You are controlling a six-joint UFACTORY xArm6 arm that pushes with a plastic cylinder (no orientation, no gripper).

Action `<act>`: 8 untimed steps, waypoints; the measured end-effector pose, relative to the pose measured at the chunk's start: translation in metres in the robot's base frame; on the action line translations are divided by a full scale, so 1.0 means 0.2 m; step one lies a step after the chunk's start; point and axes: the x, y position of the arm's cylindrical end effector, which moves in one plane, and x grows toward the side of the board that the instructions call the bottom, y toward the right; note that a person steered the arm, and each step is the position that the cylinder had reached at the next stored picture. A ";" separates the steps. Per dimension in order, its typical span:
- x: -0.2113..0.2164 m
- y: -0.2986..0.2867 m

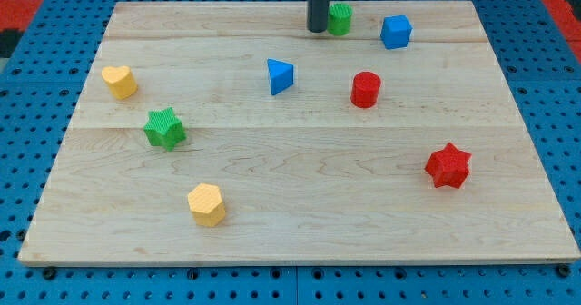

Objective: Slide the red circle into the blue cube

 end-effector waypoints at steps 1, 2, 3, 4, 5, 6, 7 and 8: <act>-0.12 0.21; -0.04 0.41; 0.05 0.26; 0.37 0.16; 0.58 0.02; 0.75 0.12; 0.83 0.32; 0.69 0.42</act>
